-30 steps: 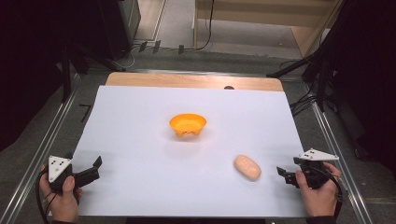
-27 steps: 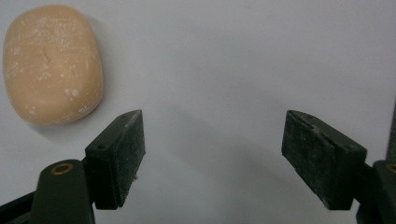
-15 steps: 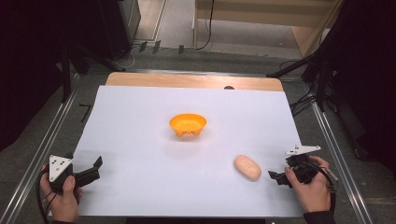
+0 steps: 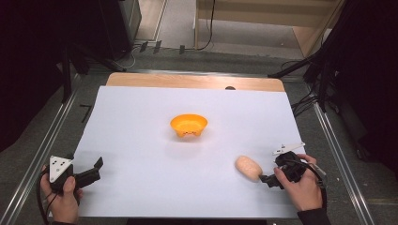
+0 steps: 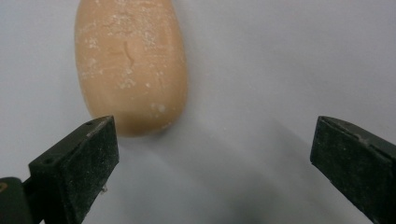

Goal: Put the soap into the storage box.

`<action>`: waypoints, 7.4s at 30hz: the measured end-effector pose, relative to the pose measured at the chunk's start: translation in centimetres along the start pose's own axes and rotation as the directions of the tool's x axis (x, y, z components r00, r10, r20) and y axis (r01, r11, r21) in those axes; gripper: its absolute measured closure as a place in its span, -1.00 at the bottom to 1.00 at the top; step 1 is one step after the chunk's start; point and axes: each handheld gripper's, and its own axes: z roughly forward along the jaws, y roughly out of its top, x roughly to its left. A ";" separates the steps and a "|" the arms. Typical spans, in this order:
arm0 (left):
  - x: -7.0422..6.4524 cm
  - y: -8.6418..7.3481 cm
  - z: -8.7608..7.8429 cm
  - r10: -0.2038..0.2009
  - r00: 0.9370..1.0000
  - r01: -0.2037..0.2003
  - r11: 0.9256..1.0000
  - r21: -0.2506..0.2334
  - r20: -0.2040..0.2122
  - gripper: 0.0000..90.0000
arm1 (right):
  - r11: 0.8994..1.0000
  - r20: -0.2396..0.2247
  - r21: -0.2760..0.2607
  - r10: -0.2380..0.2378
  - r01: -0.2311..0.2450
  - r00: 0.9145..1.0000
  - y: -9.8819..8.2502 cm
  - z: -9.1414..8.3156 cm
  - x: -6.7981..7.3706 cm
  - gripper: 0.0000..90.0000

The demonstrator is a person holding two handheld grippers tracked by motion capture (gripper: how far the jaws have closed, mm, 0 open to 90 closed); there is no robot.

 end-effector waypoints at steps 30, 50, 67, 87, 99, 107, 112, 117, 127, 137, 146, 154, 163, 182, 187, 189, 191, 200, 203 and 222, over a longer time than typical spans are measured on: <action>-0.1 0.0 0.1 0.012 1.000 -0.012 1.000 0.008 0.000 -0.99 | 0.998 -0.061 0.010 -0.055 0.055 0.997 2.9 2.5 2.9 -0.74; -0.2 0.0 0.1 0.018 1.000 -0.017 1.000 0.011 -0.001 -0.99 | 0.995 0.018 0.032 -0.091 0.090 0.996 3.5 3.3 4.3 -0.46; -0.2 0.1 0.1 0.018 1.000 -0.018 1.000 0.017 -0.011 -0.93 | 0.994 0.004 0.015 -0.109 0.109 0.994 3.5 3.0 3.8 -0.26; -0.2 0.1 0.4 0.022 1.000 -0.022 0.999 0.039 -0.009 -0.90 | 0.974 -0.024 -0.010 -0.228 0.228 0.973 6.1 2.1 3.3 -0.26; -0.2 0.1 0.4 0.023 1.000 -0.022 0.999 0.039 -0.008 -0.90 | 0.959 -0.034 -0.035 -0.283 0.282 0.958 7.7 2.3 3.0 -0.26; -0.2 0.1 0.4 0.021 1.000 -0.020 0.999 0.039 -0.007 -0.90 | 0.939 -0.050 -0.071 -0.339 0.335 0.939 9.1 2.7 2.8 -0.26; -0.2 0.1 0.4 0.019 1.000 -0.019 0.999 0.040 -0.007 -0.90 | 0.933 -0.046 -0.071 -0.356 0.353 0.933 9.9 2.9 3.0 -0.26; -0.2 0.1 0.4 0.021 1.000 -0.020 0.999 0.039 -0.008 -0.89 | 0.930 -0.049 -0.080 -0.364 0.360 0.930 10.6 3.0 3.0 -0.26; -0.2 0.1 0.4 0.022 1.000 -0.022 0.999 0.038 -0.009 -0.89 | 0.914 -0.053 -0.093 -0.400 0.394 0.915 11.7 3.3 2.9 -0.26; -0.2 0.1 0.4 0.024 1.000 -0.024 0.999 0.039 -0.010 -0.88 | 0.898 -0.051 -0.100 -0.435 0.429 0.899 13.1 3.1 3.1 -0.26; -0.2 0.1 0.4 0.021 1.000 -0.020 0.999 0.037 -0.008 -0.88 | 0.885 -0.047 -0.105 -0.460 0.454 0.887 14.4 3.3 3.4 -0.26; -0.2 0.1 0.4 0.020 1.000 -0.020 0.999 0.036 -0.006 -0.88 | 0.864 -0.060 -0.114 -0.499 0.491 0.864 15.8 3.3 3.9 -0.26; -0.2 0.1 0.4 0.022 1.000 -0.022 0.999 0.036 -0.005 -0.88 | 0.828 -0.060 -0.118 -0.557 0.548 0.829 17.3 3.5 4.4 -0.26; -0.2 0.1 0.3 0.020 1.000 -0.020 0.999 0.033 -0.003 -0.87 | 0.766 -0.068 -0.142 -0.639 0.627 0.766 20.2 4.1 6.4 -0.26; -0.2 0.1 0.3 0.019 1.000 -0.019 0.999 0.033 -0.001 -0.87 | 0.760 -0.076 -0.148 -0.647 0.633 0.759 20.9 4.4 6.6 -0.26; -0.2 0.1 0.3 0.017 1.000 -0.017 0.999 0.030 0.000 -0.87 | 0.753 -0.081 -0.156 -0.655 0.640 0.751 21.3 4.6 6.7 -0.26; -0.2 0.1 0.3 0.017 1.000 -0.017 0.999 0.030 0.001 -0.87 | 0.749 -0.079 -0.155 -0.659 0.644 0.748 21.6 4.8 6.8 -0.26; -0.2 0.1 0.3 0.016 1.000 -0.016 0.999 0.030 0.002 -0.87 | 0.727 -0.095 -0.169 -0.685 0.666 0.723 23.2 5.1 7.5 -0.26; -0.2 0.1 0.3 0.016 1.000 -0.016 0.999 0.028 0.002 -0.87 | 0.725 -0.098 -0.175 -0.687 0.667 0.720 23.5 5.2 7.6 -0.26; -0.2 0.1 0.3 0.013 1.000 -0.013 1.000 0.027 0.003 -0.87 | 0.689 -0.149 -0.212 -0.724 0.693 0.674 25.9 6.8 8.4 -0.26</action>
